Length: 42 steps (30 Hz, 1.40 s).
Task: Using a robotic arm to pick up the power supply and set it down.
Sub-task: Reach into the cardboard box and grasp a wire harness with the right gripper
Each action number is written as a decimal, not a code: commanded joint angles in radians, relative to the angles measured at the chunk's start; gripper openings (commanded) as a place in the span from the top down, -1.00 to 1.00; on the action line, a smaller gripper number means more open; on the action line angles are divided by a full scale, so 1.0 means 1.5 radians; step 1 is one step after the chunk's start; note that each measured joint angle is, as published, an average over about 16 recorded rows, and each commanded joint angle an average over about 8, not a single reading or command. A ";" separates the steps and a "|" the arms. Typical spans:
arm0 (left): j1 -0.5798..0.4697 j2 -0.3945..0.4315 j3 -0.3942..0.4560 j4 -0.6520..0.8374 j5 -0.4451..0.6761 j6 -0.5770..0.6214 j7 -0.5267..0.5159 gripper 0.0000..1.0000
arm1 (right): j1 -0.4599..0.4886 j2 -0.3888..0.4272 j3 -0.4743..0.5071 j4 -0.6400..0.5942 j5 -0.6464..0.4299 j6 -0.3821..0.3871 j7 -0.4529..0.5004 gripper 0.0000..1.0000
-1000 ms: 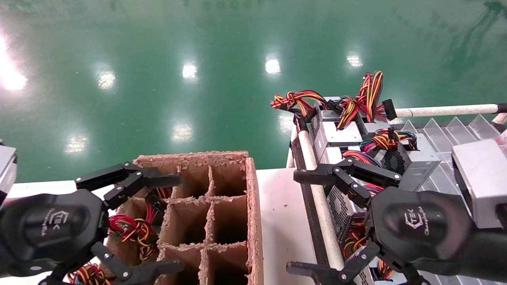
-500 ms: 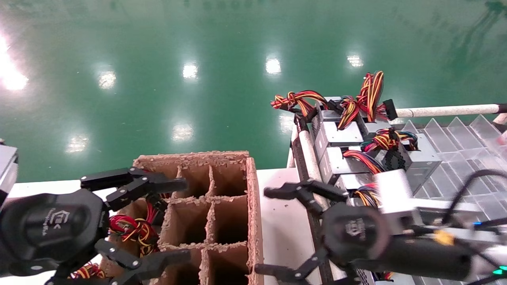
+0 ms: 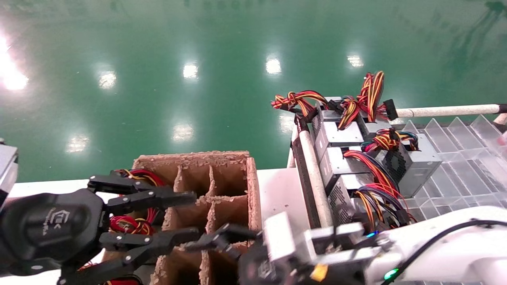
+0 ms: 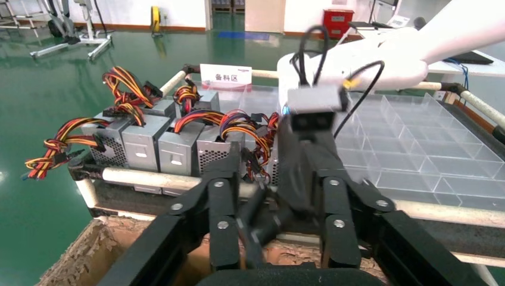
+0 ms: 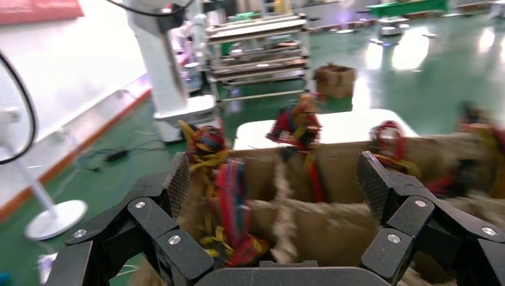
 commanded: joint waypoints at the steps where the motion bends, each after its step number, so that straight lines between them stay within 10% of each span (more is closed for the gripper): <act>1: 0.000 0.000 0.000 0.000 0.000 0.000 0.000 1.00 | 0.002 -0.019 -0.023 -0.008 0.000 0.000 -0.005 -1.00; 28: 0.000 0.000 0.000 0.000 0.000 0.000 0.000 1.00 | 0.086 -0.171 -0.231 -0.165 0.021 0.003 -0.092 -1.00; 37: 0.000 0.000 0.000 0.000 0.000 0.000 0.000 1.00 | 0.112 -0.181 -0.279 -0.188 0.046 0.008 -0.118 1.00; 42: 0.000 0.000 0.000 0.000 0.000 0.000 0.000 1.00 | 0.118 -0.187 -0.300 -0.196 0.063 0.014 -0.130 1.00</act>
